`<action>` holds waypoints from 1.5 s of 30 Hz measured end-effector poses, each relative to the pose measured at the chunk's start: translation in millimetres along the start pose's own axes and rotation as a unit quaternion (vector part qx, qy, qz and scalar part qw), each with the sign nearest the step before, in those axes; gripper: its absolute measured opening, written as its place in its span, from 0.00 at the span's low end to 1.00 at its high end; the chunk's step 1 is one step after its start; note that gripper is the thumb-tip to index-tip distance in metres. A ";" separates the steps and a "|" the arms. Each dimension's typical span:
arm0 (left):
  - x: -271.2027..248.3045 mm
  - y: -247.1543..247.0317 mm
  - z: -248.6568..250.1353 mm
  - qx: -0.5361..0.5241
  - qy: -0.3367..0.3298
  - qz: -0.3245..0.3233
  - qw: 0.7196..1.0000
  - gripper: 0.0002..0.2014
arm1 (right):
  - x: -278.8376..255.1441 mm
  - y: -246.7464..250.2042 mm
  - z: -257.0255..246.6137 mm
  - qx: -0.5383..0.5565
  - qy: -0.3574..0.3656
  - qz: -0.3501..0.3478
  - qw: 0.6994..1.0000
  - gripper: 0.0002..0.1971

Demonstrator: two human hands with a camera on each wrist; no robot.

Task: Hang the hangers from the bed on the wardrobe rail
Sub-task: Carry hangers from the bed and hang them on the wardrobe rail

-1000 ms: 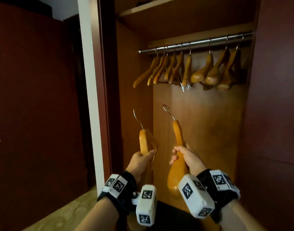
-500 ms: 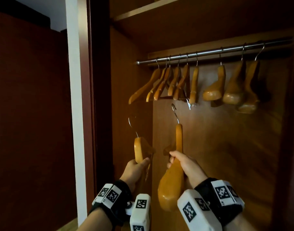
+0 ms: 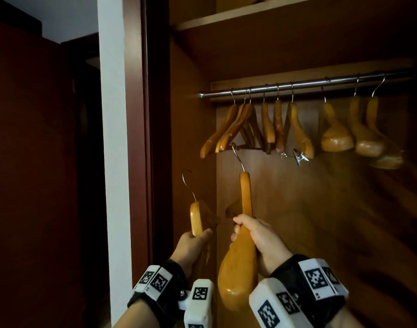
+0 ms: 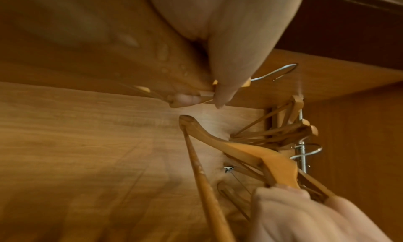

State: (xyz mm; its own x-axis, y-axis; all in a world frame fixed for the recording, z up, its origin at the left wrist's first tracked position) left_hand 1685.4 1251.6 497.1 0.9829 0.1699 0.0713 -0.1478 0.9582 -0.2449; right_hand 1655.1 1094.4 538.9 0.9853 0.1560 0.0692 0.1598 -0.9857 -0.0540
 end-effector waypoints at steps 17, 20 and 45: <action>20.8 -6.9 -6.7 -0.006 0.025 -0.052 0.998 0.16 | 14.8 9.7 -32.7 0.047 0.049 0.095 0.993 0.09; 27.6 -13.2 -5.0 -0.003 0.025 -0.062 0.998 0.16 | 26.4 16.5 -43.4 0.063 0.060 0.100 0.991 0.12; 87.4 -14.7 4.2 -0.021 0.040 -0.043 0.998 0.14 | 122.6 21.1 -153.2 -0.061 0.094 0.170 0.979 0.21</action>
State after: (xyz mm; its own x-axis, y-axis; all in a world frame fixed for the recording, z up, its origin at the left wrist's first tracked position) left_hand 1773.0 1253.3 511.0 0.9976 0.0676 0.0170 -0.0601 0.9577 -0.2815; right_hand 1770.1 1082.9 698.9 0.9498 -0.1864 0.2512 -0.1958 -0.9806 0.0127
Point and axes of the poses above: each hand's wrist, its own x-axis towards the middle knuckle, its own y-axis out of the back of the hand, z = x × y, the point moved 6 cm from there along x, towards the middle knuckle, and after that the axes turned 15 degrees about -x, right-handed, at the moved point
